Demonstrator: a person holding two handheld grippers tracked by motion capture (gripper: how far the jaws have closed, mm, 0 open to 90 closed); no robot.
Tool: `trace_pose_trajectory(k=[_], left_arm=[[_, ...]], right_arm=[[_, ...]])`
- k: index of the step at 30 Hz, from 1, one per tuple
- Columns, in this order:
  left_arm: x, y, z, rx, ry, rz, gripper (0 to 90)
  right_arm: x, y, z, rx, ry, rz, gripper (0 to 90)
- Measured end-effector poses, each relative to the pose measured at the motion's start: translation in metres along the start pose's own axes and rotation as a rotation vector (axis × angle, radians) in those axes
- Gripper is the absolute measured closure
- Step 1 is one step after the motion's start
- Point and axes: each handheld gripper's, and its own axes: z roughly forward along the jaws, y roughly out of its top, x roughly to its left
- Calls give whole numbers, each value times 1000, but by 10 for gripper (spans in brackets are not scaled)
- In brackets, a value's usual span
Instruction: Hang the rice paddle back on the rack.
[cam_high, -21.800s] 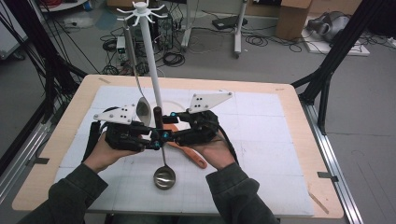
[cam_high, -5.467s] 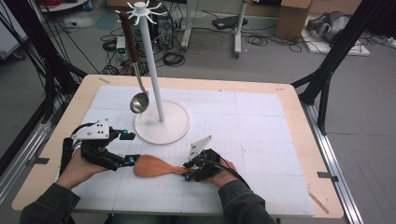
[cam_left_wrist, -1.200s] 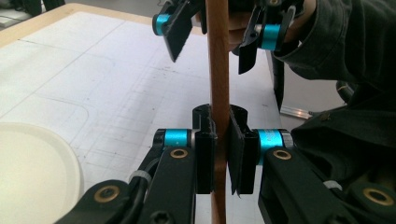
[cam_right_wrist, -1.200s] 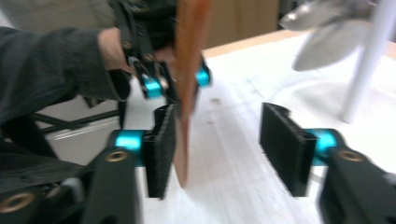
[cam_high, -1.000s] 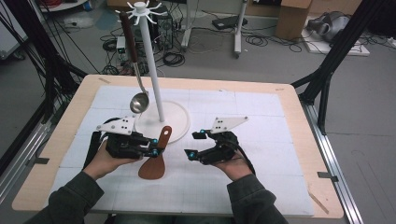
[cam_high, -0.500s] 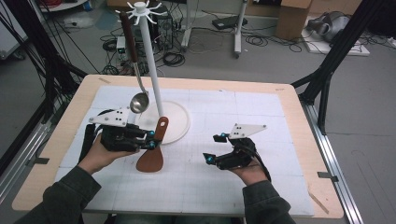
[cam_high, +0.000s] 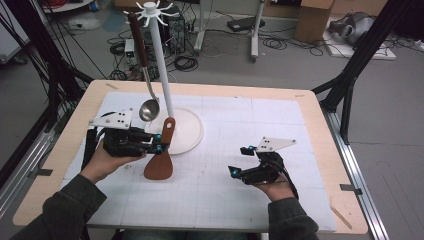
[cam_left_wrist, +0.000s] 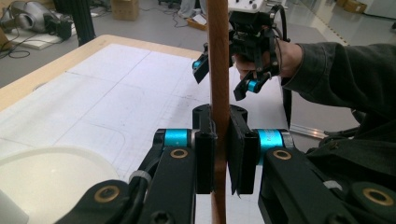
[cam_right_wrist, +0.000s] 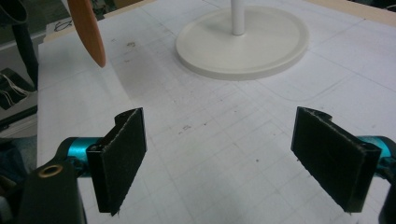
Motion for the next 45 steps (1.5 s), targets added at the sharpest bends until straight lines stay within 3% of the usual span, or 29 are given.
trace_pose_trajectory(k=[24, 40, 43, 45], left_arm=[[2, 32, -17, -31, 22, 20, 820], [14, 62, -26, -71, 33, 15, 820], [18, 67, -29, -80, 41, 9, 820], [22, 71, -32, -93, 41, 2, 820]], right_arm=[[-16, -20, -18, 12, -73, 39, 108], [-17, -27, -34, -25, -115, 70, 85], [-17, -28, -34, -26, -136, 77, 11], [-18, -28, -34, -26, -134, 80, 11]])
